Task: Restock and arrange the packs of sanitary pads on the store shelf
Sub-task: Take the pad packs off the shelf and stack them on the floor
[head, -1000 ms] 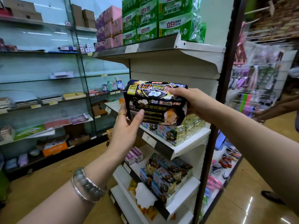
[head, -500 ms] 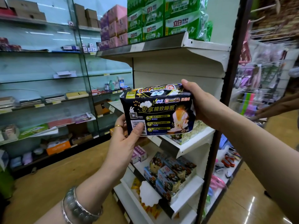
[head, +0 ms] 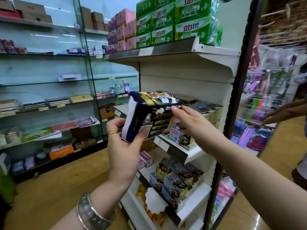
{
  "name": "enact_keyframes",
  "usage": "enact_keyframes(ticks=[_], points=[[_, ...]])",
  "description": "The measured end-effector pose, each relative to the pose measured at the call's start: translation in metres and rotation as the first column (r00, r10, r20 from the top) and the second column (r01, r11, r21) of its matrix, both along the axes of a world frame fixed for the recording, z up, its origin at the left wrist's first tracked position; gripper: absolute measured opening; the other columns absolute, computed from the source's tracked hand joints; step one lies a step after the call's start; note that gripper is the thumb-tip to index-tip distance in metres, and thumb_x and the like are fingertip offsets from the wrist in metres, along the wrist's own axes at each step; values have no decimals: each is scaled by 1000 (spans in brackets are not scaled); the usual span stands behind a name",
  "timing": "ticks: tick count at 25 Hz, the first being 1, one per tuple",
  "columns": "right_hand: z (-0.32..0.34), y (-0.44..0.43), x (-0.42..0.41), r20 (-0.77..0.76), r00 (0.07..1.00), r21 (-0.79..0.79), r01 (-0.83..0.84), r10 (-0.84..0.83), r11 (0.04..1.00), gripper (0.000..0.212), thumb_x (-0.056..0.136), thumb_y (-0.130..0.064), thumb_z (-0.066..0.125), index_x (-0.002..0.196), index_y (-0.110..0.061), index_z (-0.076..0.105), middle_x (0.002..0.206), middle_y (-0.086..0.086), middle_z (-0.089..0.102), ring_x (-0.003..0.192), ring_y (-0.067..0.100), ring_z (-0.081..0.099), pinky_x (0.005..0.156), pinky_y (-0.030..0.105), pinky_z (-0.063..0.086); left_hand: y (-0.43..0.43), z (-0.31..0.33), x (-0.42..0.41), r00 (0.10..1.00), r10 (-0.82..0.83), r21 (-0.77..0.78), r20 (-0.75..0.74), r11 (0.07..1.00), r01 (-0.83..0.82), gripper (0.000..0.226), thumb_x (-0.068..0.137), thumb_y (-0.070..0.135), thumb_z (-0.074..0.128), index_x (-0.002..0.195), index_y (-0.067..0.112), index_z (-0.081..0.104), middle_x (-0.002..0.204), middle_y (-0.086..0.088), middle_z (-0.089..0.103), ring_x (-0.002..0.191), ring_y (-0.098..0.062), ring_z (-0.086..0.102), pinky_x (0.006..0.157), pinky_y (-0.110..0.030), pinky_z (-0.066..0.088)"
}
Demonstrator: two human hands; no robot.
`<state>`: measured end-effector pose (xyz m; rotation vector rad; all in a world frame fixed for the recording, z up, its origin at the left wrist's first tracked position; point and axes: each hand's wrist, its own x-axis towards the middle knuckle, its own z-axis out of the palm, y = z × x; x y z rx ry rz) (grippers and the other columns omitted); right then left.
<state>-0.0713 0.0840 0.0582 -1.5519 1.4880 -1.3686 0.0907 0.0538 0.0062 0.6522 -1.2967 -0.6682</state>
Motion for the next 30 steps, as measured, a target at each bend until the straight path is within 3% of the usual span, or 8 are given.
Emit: enact_keyframes(ticks=[2,5,9,15,19,22,25,30], points=[[-4,8,18,142,986,95,-106,92,990,63,76,-66,43,123,-26,53,128,-4,57,116,20,54,89,39,49,1,-4,-5,989,119,-111,84,988,-109,51,69,14,77,105,27,43,100,15,49,89,9,53,73,-7,44],[-1,17,33,556,795,57,-329,244,943,70,65,-62,54,117,-14,59,114,11,66,101,26,65,79,45,56,0,-15,-11,902,347,-348,256,904,-249,64,68,5,73,123,20,44,110,4,39,103,-6,44,91,-13,39],[-2,15,25,624,736,-28,-315,263,949,64,72,-39,69,122,-1,56,120,25,60,101,36,62,84,59,48,9,-23,-12,882,345,-498,321,854,-153,59,75,9,61,130,15,40,114,1,33,112,-3,35,102,-11,29],[-13,13,5,723,656,-162,-141,214,977,32,61,-24,65,90,-12,70,94,12,69,87,28,63,91,46,47,28,-34,-9,852,167,-531,496,835,145,48,84,19,56,131,15,43,130,1,38,130,-1,33,106,-14,29],[-19,14,-4,752,581,-269,-160,311,950,50,40,-26,82,89,-15,73,95,8,70,87,25,65,92,45,49,31,-21,-1,964,-226,-16,141,973,230,45,74,42,65,115,41,47,118,4,52,107,-11,56,86,-23,50],[-23,14,-1,746,529,-357,-197,405,913,68,37,-32,87,100,-13,70,103,9,70,93,25,67,87,43,52,29,-13,-4,854,-514,348,-86,787,509,65,67,59,69,120,29,45,111,0,64,101,-21,63,76,-22,55],[-25,16,5,737,487,-376,-280,468,883,75,40,-29,87,110,-9,66,106,12,69,95,27,66,86,44,54,35,-4,-15,720,-649,333,-245,641,691,73,72,60,59,130,17,45,117,-6,66,103,-24,65,80,-33,57],[-27,24,-10,667,593,-304,-337,452,891,58,35,-36,84,88,-14,76,91,6,73,83,20,70,79,36,57,23,17,2,746,-505,224,-434,741,633,42,72,42,52,104,17,63,91,1,72,79,-12,67,61,-23,56]])
